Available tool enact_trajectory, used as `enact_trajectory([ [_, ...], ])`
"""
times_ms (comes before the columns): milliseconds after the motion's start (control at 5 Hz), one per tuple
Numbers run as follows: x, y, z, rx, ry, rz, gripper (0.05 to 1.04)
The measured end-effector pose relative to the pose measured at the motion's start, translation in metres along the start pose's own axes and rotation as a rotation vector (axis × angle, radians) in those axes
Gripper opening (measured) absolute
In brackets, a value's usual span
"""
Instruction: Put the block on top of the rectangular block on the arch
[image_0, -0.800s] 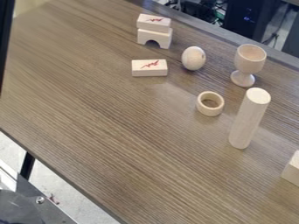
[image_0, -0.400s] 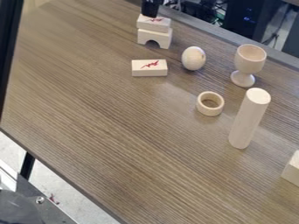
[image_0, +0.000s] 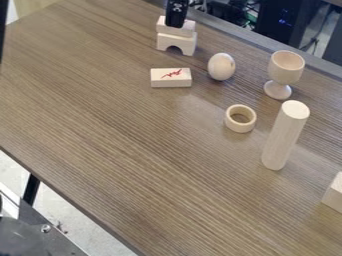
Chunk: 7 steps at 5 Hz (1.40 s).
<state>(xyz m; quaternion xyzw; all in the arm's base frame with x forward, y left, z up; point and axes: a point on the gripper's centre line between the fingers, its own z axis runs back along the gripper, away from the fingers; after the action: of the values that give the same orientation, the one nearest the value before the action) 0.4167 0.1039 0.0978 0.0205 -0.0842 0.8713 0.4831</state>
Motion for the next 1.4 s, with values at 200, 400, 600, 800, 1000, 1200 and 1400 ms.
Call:
enact_trajectory([
  [200, -0.005, 0.009, 0.002, -0.027, -0.006, 0.022, 0.999],
  [400, -0.008, 0.016, -0.002, -0.04, -0.013, 0.059, 0.999],
  [600, -0.018, 0.024, -0.01, -0.038, -0.008, 0.06, 0.999],
  [800, -0.023, 0.026, -0.013, -0.032, 0.007, 0.089, 0.999],
  [1000, -0.024, 0.029, -0.02, -0.016, 0.004, 0.104, 0.999],
  [1200, -0.022, 0.035, -0.029, -0.001, -0.003, 0.127, 0.999],
  [1400, -0.023, 0.037, -0.032, 0.0, 0.002, 0.129, 0.999],
])
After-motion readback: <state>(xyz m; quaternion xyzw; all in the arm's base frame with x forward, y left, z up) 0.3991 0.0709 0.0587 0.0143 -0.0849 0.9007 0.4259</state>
